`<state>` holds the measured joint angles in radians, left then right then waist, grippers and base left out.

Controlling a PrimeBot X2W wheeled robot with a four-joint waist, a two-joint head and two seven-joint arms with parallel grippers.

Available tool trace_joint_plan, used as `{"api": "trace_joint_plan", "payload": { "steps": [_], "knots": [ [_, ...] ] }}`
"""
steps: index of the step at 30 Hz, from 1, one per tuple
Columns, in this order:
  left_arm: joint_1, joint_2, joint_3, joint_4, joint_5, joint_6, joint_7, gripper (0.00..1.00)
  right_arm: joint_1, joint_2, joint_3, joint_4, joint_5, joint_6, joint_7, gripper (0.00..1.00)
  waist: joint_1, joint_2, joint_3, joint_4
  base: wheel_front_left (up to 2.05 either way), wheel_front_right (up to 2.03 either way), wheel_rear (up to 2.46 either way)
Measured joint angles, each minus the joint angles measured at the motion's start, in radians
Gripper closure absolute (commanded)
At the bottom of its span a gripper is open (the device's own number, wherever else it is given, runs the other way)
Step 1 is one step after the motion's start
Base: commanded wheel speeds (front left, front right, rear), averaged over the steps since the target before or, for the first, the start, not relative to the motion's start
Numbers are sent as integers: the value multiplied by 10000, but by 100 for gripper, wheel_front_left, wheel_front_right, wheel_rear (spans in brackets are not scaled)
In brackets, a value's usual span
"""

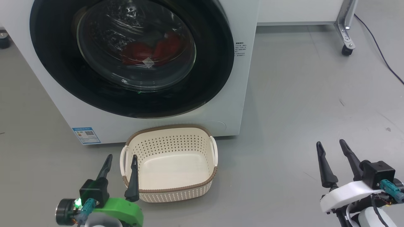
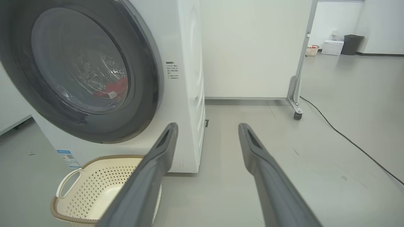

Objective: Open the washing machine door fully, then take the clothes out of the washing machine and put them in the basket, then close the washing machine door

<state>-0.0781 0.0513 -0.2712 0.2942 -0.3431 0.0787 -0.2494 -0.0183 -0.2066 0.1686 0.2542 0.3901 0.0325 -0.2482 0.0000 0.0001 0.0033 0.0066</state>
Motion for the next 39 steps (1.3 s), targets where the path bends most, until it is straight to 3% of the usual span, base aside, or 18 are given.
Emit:
{"api": "trace_joint_plan", "payload": {
  "steps": [28, 29, 30, 39],
  "knots": [
    [-36, -35, 77, 372, 2, 102, -13, 0, 1, 194, -431, 6, -167, 134, -12, 0, 0, 0, -12, 22, 0, 0, 0],
    [-37, -36, 79, 376, 2, 102, -13, 0, 1, 199, -447, 4, -173, 186, -12, 26, 0, 0, -10, 26, 0, 0, 0],
    [-38, -36, 79, 380, 2, 102, -13, 0, 1, 209, -470, 4, -173, 190, -12, 100, 0, 0, -7, 29, 0, 0, 0],
    [-46, -40, 98, 380, 4, 130, -13, 0, 1, 301, -654, -61, -157, 318, -12, 100, 0, 0, 39, 49, 0, 0, 0]
  ]
}}
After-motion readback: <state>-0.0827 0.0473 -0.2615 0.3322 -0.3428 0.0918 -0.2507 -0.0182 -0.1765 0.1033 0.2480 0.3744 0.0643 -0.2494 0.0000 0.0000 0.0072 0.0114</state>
